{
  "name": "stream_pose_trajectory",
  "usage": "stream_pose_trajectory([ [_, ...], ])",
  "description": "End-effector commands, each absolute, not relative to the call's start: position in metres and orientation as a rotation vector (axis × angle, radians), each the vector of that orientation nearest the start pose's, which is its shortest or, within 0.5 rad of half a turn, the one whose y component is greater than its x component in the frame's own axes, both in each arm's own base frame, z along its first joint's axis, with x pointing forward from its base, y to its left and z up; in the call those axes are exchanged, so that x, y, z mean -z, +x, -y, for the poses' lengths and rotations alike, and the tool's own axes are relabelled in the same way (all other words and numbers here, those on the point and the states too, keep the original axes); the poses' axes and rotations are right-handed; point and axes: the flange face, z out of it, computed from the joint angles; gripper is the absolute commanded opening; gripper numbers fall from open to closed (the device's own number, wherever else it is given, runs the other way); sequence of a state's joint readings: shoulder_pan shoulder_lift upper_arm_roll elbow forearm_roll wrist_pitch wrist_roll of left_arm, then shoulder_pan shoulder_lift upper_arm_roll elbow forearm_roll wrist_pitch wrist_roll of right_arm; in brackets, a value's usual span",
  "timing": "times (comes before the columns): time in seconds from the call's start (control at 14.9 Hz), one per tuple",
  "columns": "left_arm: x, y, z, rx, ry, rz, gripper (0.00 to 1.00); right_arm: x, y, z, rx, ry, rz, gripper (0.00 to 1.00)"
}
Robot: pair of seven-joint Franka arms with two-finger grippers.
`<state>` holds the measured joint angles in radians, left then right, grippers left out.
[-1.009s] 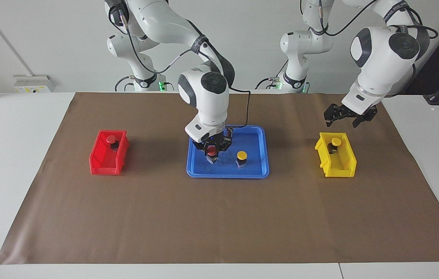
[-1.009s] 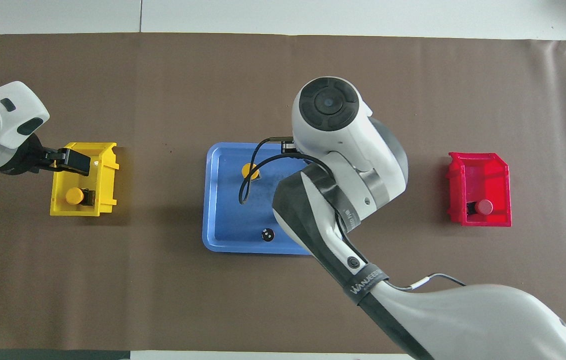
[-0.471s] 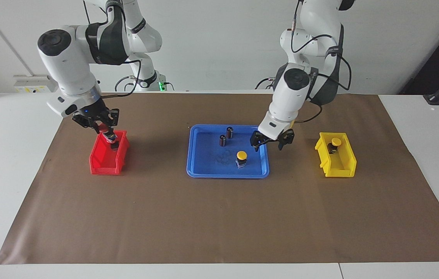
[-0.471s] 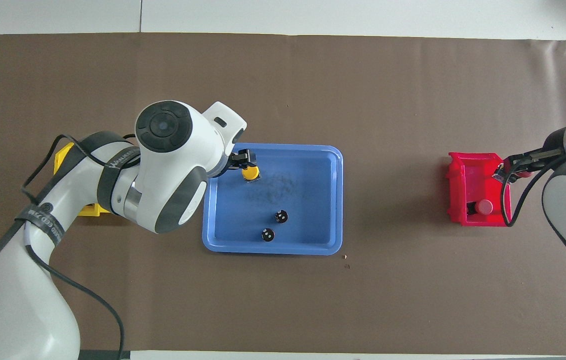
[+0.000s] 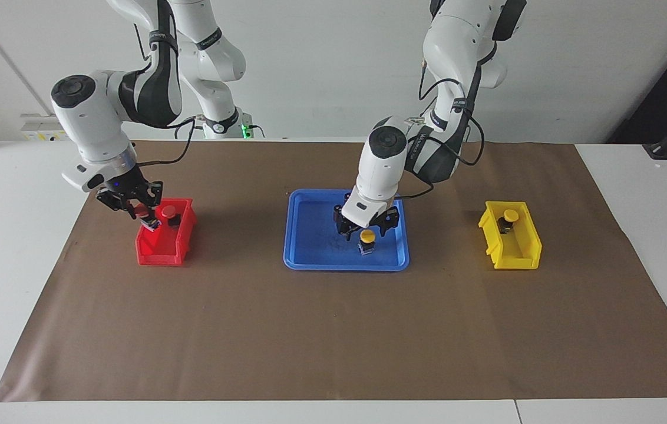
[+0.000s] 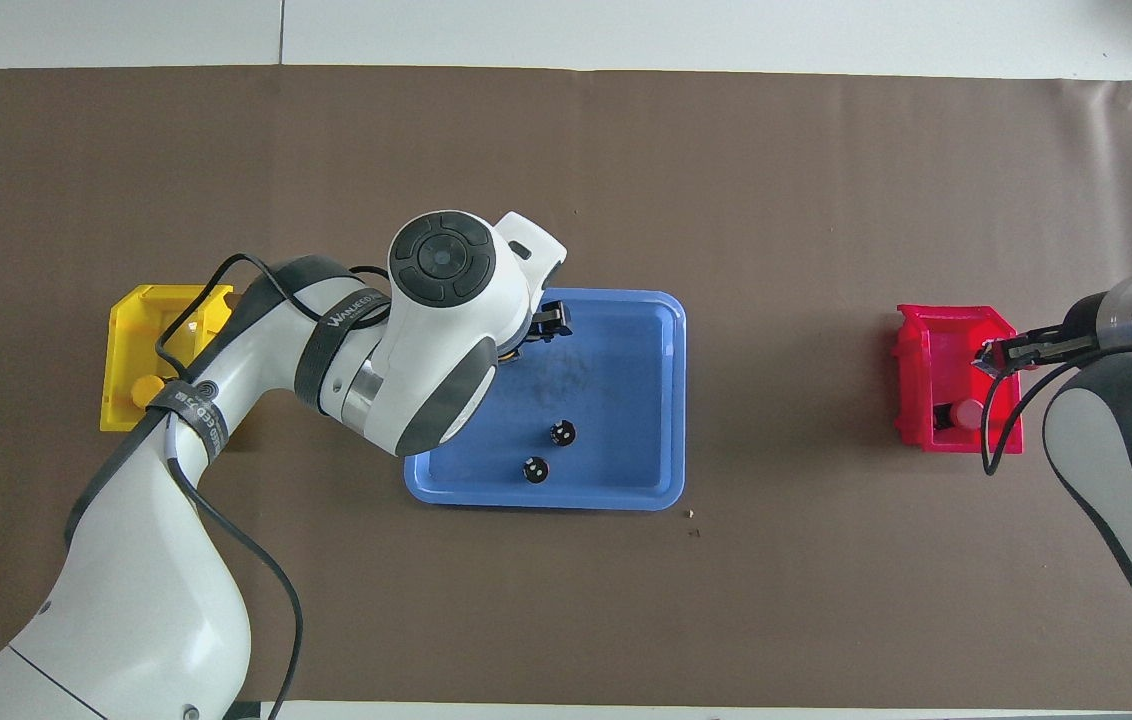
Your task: Sort red and yellow buttons by color
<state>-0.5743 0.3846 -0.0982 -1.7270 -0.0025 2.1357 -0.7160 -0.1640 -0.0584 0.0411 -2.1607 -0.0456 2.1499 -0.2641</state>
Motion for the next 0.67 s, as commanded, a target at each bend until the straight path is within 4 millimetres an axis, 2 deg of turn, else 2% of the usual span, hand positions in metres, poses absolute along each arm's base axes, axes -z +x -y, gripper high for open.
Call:
stream_pose_trajectory([
  [0.0, -0.358, 0.518, 0.4, 0.002, -3.152, 0.112, 0.94, -0.41, 0.52, 0.073, 0.105, -3.164, 0.252, 0.27],
  [0.07, -0.353, 0.515, 0.397, -0.013, -3.144, 0.114, 0.91, -0.405, 0.518, 0.072, 0.122, -3.165, 0.255, 0.27],
  [0.13, -0.349, 0.51, 0.394, -0.031, -3.134, 0.115, 0.82, -0.403, 0.52, 0.072, 0.129, -3.166, 0.253, 0.26],
  [0.2, -0.348, 0.509, 0.394, -0.04, -3.128, 0.117, 0.66, -0.394, 0.522, 0.072, 0.113, -3.163, 0.253, 0.26],
  [0.27, -0.348, 0.509, 0.393, -0.041, -3.127, 0.124, 0.24, -0.391, 0.524, 0.072, 0.137, -3.164, 0.254, 0.27],
  [0.34, -0.349, 0.511, 0.392, -0.034, -3.133, 0.135, 0.02, -0.389, 0.524, 0.072, 0.147, -3.164, 0.25, 0.27],
  [0.47, -0.354, 0.513, 0.393, -0.045, -3.137, 0.151, 0.01, -0.389, 0.525, 0.068, 0.15, -3.162, 0.248, 0.26],
  [0.54, -0.36, 0.516, 0.39, -0.05, -3.134, 0.159, 0.01, -0.383, 0.526, 0.068, 0.137, -3.159, 0.242, 0.27],
  [0.61, -0.377, 0.522, 0.386, -0.046, -3.133, 0.171, 0.01, -0.378, 0.528, 0.068, 0.148, -3.156, 0.233, 0.27],
])
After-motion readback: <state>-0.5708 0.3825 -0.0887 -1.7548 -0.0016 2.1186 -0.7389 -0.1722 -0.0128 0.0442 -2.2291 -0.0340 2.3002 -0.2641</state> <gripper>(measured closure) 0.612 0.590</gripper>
